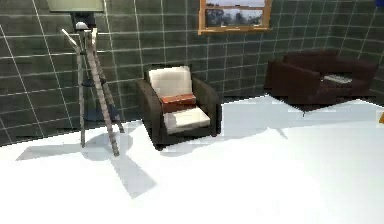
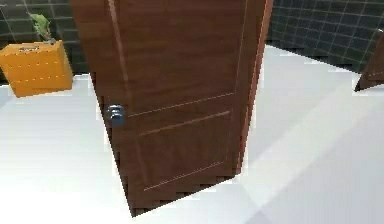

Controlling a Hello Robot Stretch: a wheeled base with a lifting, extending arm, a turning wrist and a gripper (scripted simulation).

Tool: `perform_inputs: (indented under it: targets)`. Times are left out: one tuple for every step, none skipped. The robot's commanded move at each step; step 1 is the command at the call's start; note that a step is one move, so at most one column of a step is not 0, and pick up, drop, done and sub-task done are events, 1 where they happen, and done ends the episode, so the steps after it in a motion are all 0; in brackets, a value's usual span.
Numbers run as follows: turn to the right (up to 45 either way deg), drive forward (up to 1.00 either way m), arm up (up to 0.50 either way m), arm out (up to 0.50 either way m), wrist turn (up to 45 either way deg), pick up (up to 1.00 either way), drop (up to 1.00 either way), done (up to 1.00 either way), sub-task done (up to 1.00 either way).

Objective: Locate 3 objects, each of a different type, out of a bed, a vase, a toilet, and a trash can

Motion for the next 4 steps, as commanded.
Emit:
perform_inputs:
  targets:
    - [-45.0,0.00,0.00,0.00,0.0,0.00,0.00,0.00,0.00]
    - [-6.0,0.00,0.00,0.00,0.0,0.00,0.00,0.00,0.00]
    - [0.0,1.00,0.00,0.00,0.0,0.00,0.00,0.00,0.00]
    - [0.0,0.65,0.00,0.00,0.0,0.00,0.00,0.00,0.00]
